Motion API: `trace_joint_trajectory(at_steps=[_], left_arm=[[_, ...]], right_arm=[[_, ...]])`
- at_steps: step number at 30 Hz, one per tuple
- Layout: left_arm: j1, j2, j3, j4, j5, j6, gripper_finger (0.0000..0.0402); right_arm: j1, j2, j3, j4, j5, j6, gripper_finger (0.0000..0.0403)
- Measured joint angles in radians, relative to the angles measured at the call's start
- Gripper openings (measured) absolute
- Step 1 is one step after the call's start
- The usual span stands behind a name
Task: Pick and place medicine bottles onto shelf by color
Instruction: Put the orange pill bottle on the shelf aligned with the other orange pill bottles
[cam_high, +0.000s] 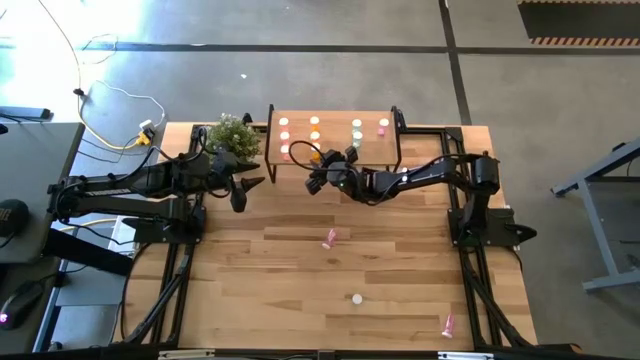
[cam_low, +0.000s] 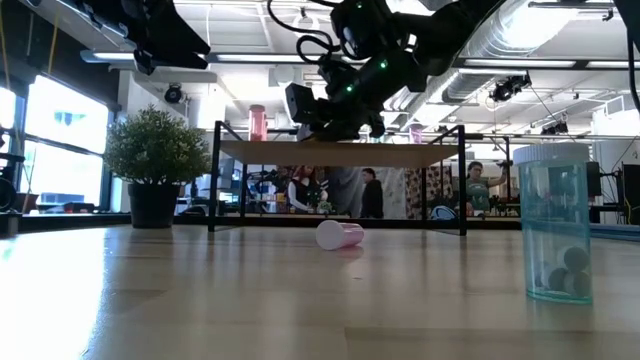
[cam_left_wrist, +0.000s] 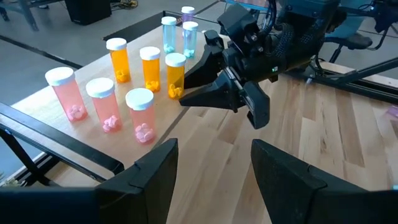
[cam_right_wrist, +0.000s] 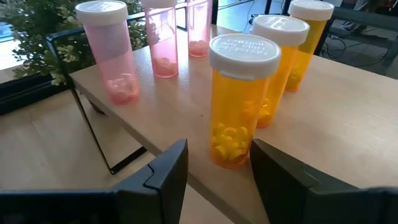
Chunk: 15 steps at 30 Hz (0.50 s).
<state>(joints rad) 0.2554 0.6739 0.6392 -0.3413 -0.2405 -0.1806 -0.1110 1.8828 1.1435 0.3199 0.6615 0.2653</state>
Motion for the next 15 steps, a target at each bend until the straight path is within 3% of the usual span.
trace_joint_trajectory(at_steps=[15], left_arm=[[0.000, 0.000, 0.000, -0.001, 0.000, 0.000, 0.0195]], right_arm=[[0.001, 0.000, 0.000, 0.000, -0.025, 0.015, 0.0167]])
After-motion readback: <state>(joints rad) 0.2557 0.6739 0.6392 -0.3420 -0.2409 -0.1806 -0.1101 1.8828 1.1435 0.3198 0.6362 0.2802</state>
